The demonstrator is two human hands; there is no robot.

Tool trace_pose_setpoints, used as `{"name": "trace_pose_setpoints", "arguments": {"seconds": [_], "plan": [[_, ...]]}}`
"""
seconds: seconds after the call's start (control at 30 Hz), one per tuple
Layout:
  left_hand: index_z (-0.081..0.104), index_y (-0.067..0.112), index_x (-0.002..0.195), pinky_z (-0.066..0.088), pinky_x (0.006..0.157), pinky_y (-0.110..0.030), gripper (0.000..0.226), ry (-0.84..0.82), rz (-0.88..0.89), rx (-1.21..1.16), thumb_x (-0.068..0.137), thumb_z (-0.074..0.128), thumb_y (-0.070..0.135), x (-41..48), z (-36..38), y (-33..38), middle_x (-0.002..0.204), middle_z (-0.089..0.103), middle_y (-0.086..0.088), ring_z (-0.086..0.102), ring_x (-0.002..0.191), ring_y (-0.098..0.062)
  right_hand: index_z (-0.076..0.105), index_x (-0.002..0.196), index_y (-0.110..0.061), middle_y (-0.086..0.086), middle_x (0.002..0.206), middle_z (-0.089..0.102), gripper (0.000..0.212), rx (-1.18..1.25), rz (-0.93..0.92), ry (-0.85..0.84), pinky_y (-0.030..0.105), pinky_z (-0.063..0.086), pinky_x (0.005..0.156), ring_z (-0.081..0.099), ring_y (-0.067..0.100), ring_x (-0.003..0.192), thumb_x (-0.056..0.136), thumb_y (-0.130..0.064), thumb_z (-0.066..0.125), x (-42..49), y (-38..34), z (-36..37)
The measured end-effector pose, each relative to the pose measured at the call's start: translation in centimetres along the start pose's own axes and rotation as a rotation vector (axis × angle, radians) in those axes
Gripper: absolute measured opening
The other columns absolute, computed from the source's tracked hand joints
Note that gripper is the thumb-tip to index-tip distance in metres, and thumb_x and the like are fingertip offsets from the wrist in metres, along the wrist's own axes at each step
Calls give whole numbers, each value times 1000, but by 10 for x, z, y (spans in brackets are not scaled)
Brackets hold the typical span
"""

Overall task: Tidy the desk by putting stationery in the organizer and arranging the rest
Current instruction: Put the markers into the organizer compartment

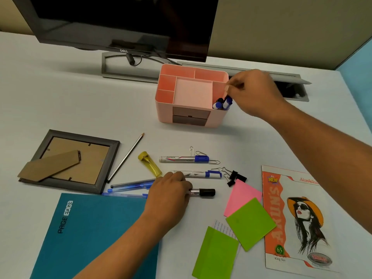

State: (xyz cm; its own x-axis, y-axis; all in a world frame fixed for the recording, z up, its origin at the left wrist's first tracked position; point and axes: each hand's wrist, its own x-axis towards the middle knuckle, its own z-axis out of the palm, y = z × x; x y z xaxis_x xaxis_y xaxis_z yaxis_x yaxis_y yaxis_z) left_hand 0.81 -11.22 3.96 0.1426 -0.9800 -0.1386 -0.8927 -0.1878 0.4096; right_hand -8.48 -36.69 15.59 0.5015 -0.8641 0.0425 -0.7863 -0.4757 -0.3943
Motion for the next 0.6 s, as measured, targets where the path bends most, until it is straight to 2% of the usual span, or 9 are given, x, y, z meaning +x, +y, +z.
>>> {"name": "trace_pose_setpoints", "arguments": {"seconds": [0.07,0.13,0.2,0.3,0.37,0.5,0.6], "plan": [[64,30,118,40,83,-26,25,26,3,-33,98,50,32,-1,-2,0,107,57,7,50,99,-13,73,98,-18,-4,91,70,17,123,-4,139,22,50,72,62,9,78,92,-27,59,-19,3,-7],[67,29,115,43,79,-27,23,79,-4,-96,95,55,32,-1,-6,2,103,59,7,53,95,-13,71,93,-19,-11,82,66,12,222,0,168,13,44,65,59,-1,70,91,-27,62,-47,6,-8],[68,29,110,46,73,-29,20,143,-24,-191,92,60,34,-2,-11,4,98,59,10,54,91,-11,70,89,-23,-17,78,64,7,310,38,53,12,41,62,56,-5,63,89,-28,65,-79,9,-1],[68,29,107,48,69,-28,18,237,-21,-324,91,62,35,-2,-20,10,95,57,13,53,87,-7,72,103,-28,-14,91,70,19,437,95,-269,15,49,69,64,1,75,85,-34,69,-122,6,13],[68,28,106,48,69,-29,16,281,-9,-381,92,62,33,0,-27,15,96,58,12,53,86,-6,71,107,-31,-14,94,71,23,495,73,-382,22,55,74,66,3,81,84,-33,70,-144,2,19],[65,29,106,46,67,-24,17,315,29,-428,90,64,35,1,-35,22,101,60,13,51,84,-3,72,102,-30,-15,93,73,20,605,5,-346,31,55,77,68,8,84,85,-20,71,-162,-7,10],[59,32,120,45,64,-18,38,348,1,-444,86,66,46,3,-38,24,114,57,15,52,88,-2,73,99,-31,-12,90,74,21,618,-33,-238,29,57,74,69,12,82,84,-16,71,-158,-11,-12]]}}
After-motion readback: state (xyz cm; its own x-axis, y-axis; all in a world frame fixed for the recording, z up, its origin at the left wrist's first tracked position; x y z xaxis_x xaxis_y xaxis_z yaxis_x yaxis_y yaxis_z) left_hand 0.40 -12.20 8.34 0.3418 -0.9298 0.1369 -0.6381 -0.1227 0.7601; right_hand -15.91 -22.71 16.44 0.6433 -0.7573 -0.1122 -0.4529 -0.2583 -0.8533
